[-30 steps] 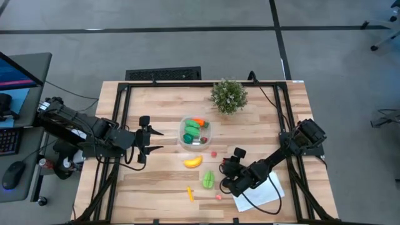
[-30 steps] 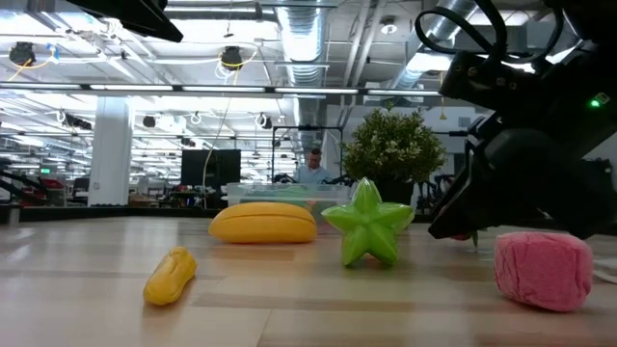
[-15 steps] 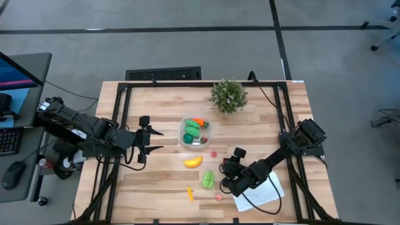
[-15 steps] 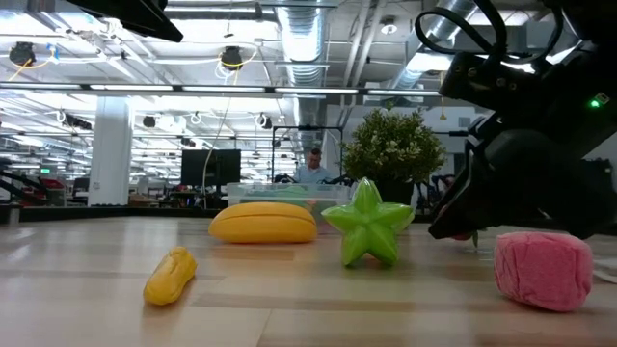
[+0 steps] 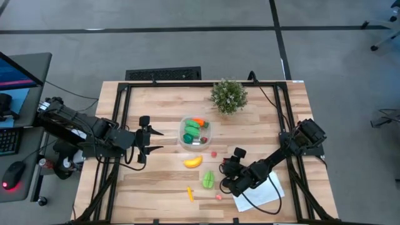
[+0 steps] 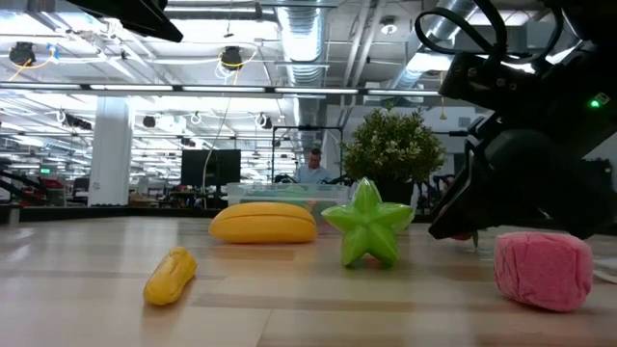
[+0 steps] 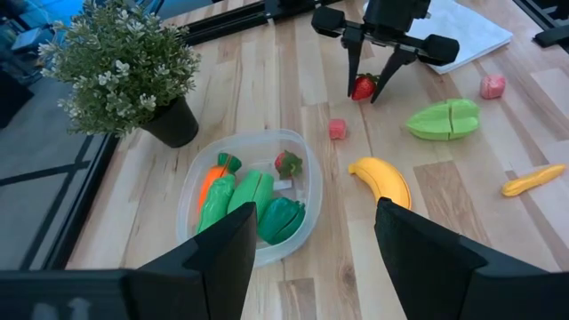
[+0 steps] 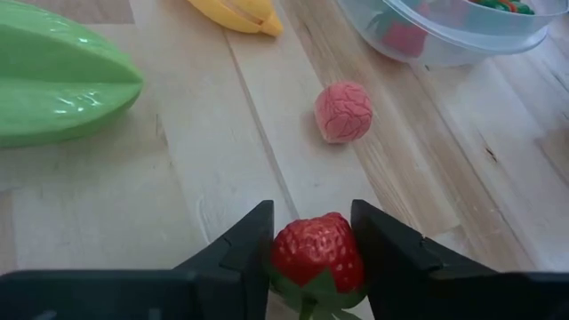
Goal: Pick and placing Produce into tupperware
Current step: Put the red strawberry into the transparent container
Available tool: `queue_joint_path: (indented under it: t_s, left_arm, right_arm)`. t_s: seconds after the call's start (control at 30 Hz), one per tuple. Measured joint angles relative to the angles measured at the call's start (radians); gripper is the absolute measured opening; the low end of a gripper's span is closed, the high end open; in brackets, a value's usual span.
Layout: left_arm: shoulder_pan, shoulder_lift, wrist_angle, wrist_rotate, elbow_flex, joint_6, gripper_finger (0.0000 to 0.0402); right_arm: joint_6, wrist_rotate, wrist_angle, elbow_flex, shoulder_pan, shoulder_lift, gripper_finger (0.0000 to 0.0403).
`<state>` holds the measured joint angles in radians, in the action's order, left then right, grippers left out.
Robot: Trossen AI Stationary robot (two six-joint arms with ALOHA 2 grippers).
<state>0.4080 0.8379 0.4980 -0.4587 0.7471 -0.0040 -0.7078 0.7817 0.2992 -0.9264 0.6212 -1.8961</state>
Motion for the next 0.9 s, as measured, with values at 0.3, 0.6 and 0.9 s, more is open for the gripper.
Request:
queue_joint_path:
  t_s: [0.3, 0.6, 0.9]
  left_arm:
    - [0.0, 0.0, 0.0, 0.0, 0.0, 0.0, 0.0219]
    - [0.0, 0.0, 0.0, -0.001, 0.0, 0.0, 0.0219]
    - [0.0, 0.0, 0.0, -0.001, 0.0, 0.0, 0.0219]
  right_arm:
    - [0.0, -0.006, 0.0, 0.0, 0.0, 0.0, 0.0154]
    - [0.0, -0.022, 0.0, 0.0, 0.0, 0.0, 0.0135]
    - [0.0, -0.025, 0.0, 0.0, 0.0, 0.0, 0.0164]
